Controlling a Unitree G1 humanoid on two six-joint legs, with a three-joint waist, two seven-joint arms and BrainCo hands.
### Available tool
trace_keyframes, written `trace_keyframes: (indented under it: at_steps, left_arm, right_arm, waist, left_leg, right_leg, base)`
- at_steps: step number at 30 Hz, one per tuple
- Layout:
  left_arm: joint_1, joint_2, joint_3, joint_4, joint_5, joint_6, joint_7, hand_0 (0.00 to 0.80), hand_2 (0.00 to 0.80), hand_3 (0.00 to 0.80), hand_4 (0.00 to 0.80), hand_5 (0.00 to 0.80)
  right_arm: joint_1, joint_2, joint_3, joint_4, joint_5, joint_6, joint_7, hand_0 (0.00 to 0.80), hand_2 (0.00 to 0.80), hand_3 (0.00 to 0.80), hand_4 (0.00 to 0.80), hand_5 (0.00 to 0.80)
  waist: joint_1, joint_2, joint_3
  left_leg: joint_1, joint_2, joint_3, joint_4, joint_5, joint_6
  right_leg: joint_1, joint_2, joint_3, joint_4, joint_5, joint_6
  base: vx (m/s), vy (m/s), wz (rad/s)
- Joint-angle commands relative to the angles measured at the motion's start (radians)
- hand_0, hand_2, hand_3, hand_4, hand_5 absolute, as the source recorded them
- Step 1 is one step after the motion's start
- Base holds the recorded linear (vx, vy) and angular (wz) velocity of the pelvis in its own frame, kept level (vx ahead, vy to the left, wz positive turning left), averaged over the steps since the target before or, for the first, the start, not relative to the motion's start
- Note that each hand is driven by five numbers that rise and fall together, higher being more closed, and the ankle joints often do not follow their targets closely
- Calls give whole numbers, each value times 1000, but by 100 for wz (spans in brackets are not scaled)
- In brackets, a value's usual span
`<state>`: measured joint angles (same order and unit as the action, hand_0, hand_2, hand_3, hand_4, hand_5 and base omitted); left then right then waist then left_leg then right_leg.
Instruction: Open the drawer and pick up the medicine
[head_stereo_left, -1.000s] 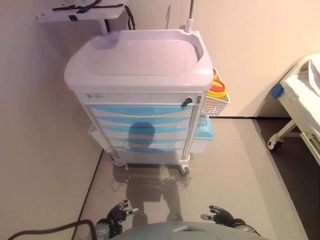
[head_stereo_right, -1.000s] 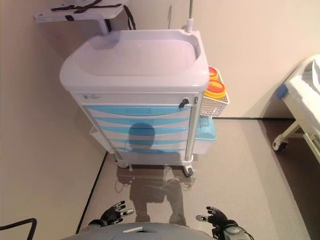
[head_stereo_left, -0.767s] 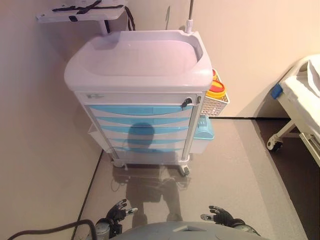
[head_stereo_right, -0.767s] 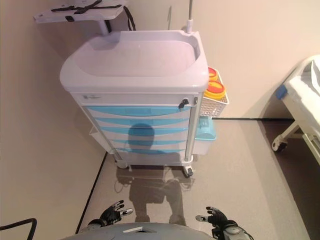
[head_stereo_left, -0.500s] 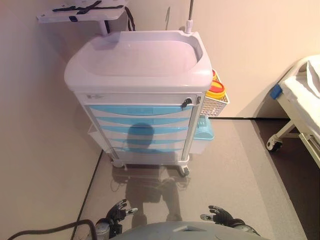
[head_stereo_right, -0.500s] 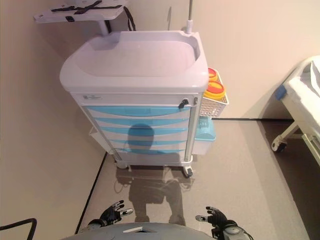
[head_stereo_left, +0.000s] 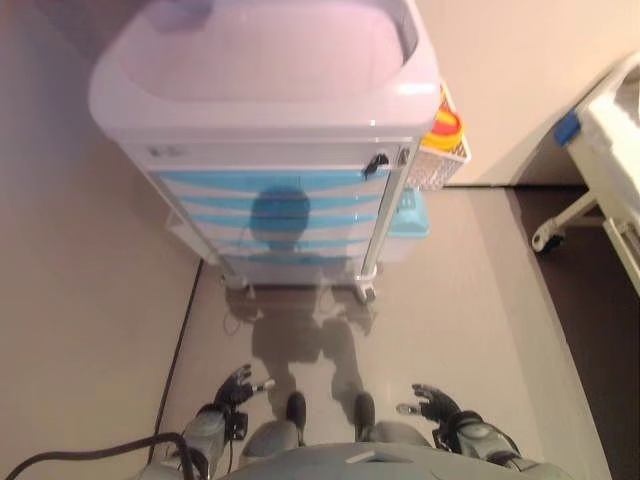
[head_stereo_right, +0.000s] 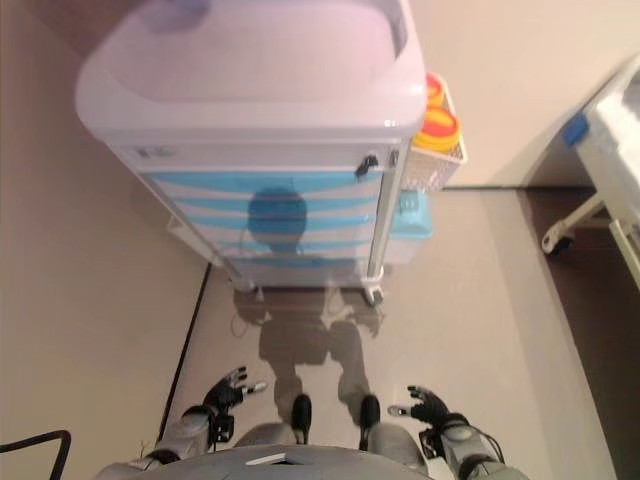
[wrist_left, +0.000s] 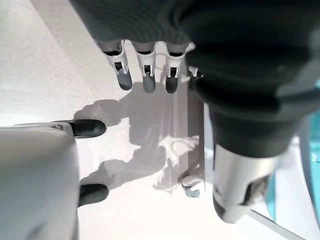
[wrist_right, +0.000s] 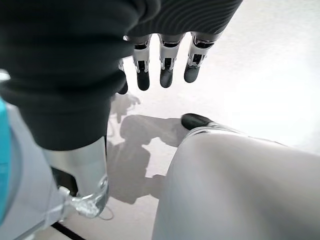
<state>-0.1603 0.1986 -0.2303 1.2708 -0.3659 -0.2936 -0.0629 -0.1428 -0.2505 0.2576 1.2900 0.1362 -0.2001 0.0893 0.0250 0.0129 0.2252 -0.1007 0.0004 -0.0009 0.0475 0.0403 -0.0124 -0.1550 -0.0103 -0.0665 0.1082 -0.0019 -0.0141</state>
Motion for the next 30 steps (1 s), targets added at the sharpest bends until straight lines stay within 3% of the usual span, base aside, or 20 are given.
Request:
trace_keyframes:
  at_steps: [1, 10, 15, 24, 30]
  left_arm:
    - [-35, 13, 17, -12, -64, -82, 31, 0, 0, 0, 0, 0]
    - [-122, 69, 66, -106, -211, -156, 43, 0, 0, 0, 0, 0]
    - [-198, 110, 87, -203, -331, -219, 11, 0, 0, 0, 0, 0]
    - [-342, 240, 150, -442, -709, -255, -208, 0, 0, 0, 0, 0]
    - [-436, 289, 211, -515, -981, -240, -394, 0, 0, 0, 0, 0]
  right_arm:
    - [-13, -3, 45, -57, 45, -34, -28, 0, 0, 0, 0, 0]
    - [-60, -47, 48, -112, 95, -26, -48, 0, 0, 0, 0, 0]
    - [-82, -67, 61, -141, 117, -4, -45, 0, 0, 0, 0, 0]
    - [-40, -93, 78, -198, 129, -21, -24, 0, 0, 0, 0, 0]
    - [-13, -77, 82, -185, 132, -60, -4, 0, 0, 0, 0, 0]
  waist:
    - [-10, -42, 51]
    - [-25, -64, 144]
    - [-46, -85, 178]
    - [-91, -146, 217]
    - [-102, -173, 227]
  left_leg:
    - [-75, -70, 45, 108, -71, 76]
    - [-275, -81, 69, 275, -91, 78]
    - [-386, -65, 88, 363, -117, 80]
    - [-489, -40, 131, 464, -174, 83]
    - [-515, -31, 142, 514, -214, 83]
  right_leg:
    - [-65, -38, -13, 86, 7, 46]
    - [-248, -33, 15, 181, 17, 40]
    - [-351, -14, 41, 229, 24, 37]
    - [-425, 11, 88, 203, 85, 49]
    - [-422, 12, 96, 181, 100, 52]
  base:
    - [-68, 39, -4]
    - [-50, 54, -12]
    - [-58, 71, -18]
    - [-47, 28, -29]
    - [7, -19, -23]
